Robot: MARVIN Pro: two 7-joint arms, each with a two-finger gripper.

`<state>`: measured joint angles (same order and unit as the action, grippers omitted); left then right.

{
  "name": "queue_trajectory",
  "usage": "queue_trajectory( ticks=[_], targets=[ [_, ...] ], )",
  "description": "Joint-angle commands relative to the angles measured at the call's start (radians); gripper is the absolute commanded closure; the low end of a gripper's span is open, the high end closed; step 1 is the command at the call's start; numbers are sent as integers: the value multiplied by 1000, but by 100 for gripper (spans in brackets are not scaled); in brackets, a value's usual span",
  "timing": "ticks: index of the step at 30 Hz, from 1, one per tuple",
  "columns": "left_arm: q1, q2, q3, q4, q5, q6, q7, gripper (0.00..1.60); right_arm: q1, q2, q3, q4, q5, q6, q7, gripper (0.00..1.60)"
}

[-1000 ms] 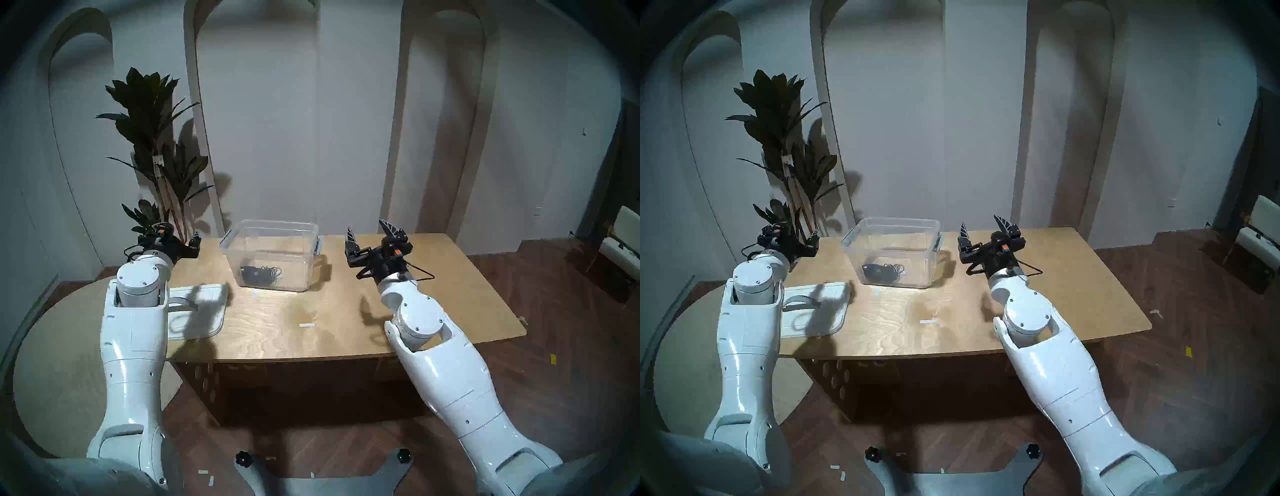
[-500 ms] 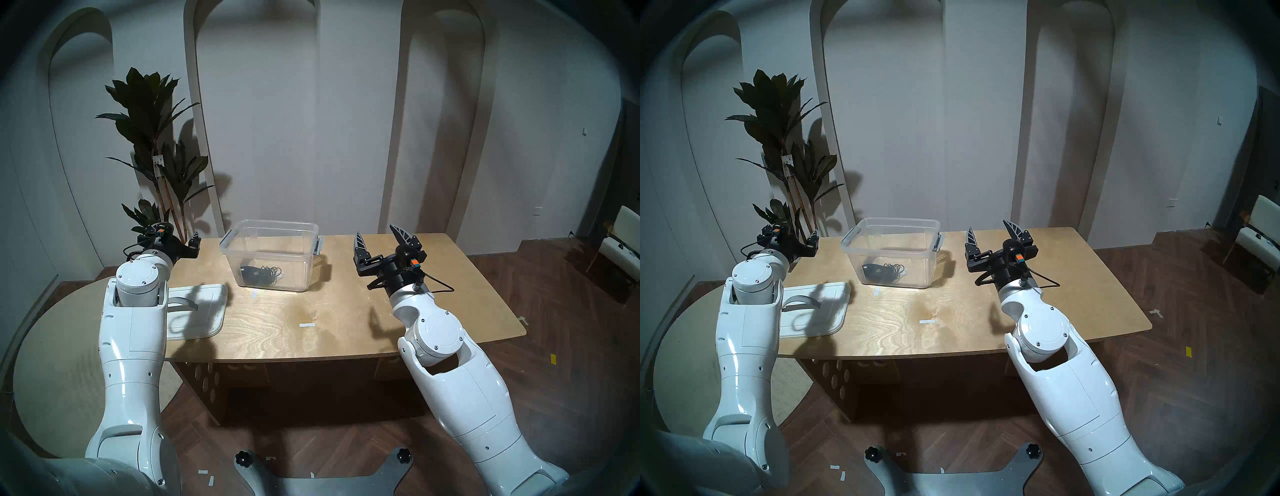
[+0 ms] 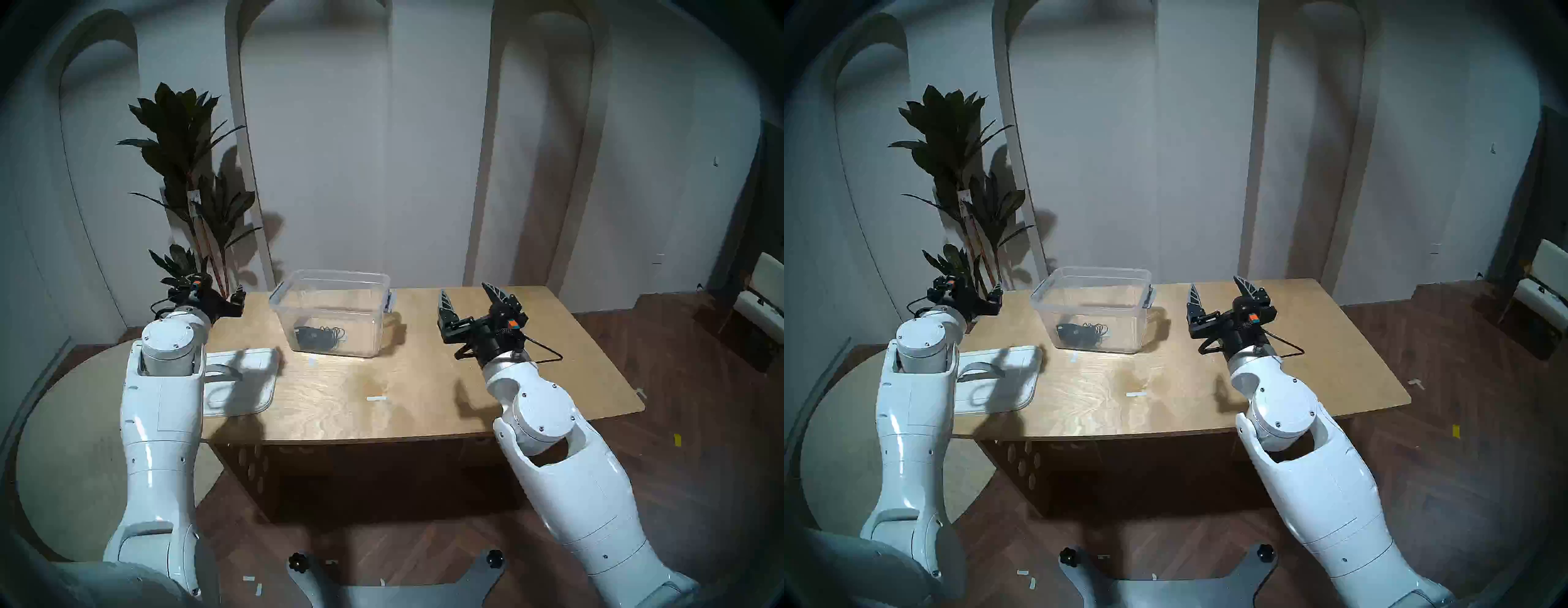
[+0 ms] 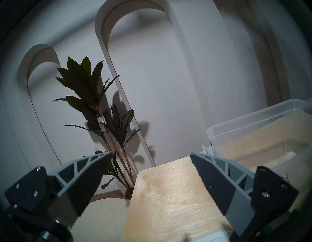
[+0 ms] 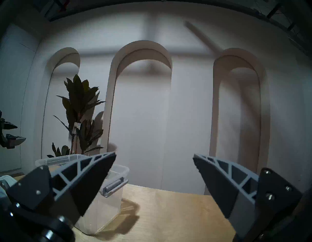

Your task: Open a storage container and put mouse inside

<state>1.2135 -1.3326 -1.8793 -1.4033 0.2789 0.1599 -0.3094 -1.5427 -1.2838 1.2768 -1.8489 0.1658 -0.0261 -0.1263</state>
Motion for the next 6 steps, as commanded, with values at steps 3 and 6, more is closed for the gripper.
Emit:
queue_trajectory(
  ticks=[3, 6],
  targets=[
    [-16, 11, -1, -23, -1, -4, 0, 0, 12, 0, -5, -29, -2, -11, 1, 0],
    [-15, 12, 1, -23, -3, -4, 1, 0, 12, 2, -6, -29, -1, -11, -1, 0]
  ],
)
